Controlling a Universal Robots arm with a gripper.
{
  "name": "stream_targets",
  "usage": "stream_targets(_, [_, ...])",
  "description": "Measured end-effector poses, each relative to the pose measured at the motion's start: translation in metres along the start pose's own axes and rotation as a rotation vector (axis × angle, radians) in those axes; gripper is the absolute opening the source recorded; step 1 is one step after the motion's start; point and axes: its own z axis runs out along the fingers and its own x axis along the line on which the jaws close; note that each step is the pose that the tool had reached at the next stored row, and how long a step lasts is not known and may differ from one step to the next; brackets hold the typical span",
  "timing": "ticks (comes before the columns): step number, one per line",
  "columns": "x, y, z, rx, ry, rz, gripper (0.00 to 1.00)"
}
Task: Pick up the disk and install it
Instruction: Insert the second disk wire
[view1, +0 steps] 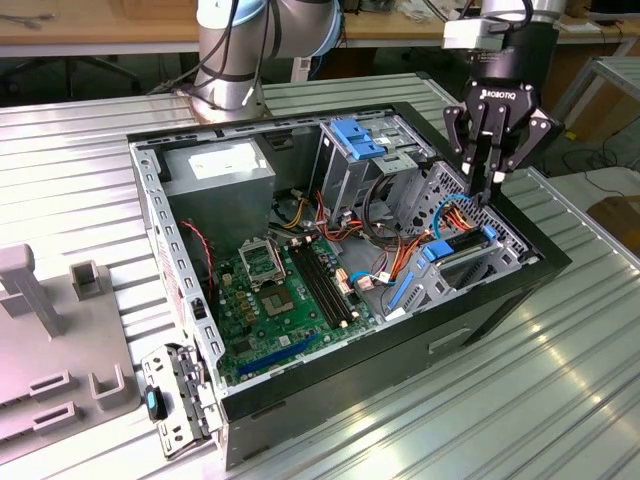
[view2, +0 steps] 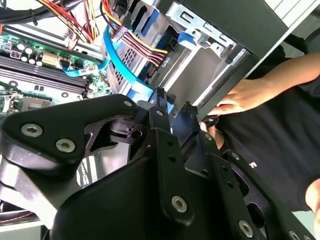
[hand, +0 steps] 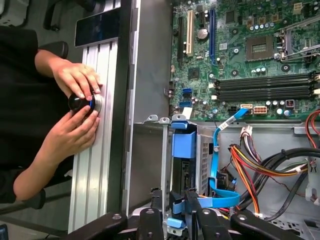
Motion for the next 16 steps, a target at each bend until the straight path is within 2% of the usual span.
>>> stream_targets(6, [-0.0037, -0.0009, 0.0069, 0.0049, 0.0029, 0.003, 0.33])
stream_targets(7, [-0.0041, -0.001, 0.0077, 0.0052, 0.0041, 0.003, 0.38])
stream_targets(8, [-0.0049, -0.0012, 0.0092, 0.0058, 0.0062, 0.004, 0.51])
stream_targets(9, [-0.005, -0.0012, 0.0095, 0.0059, 0.0065, 0.004, 0.57])
stream_targets(10, [-0.005, -0.0012, 0.0095, 0.0059, 0.0066, 0.004, 0.57])
stream_targets(11, [-0.005, -0.0012, 0.0095, 0.0059, 0.0066, 0.004, 0.63])
stream_targets(14, [-0.0051, -0.0012, 0.0096, 0.0059, 0.0064, 0.004, 0.62])
stream_targets(16, [-0.0051, -0.0012, 0.0097, 0.0059, 0.0063, 0.004, 0.49])
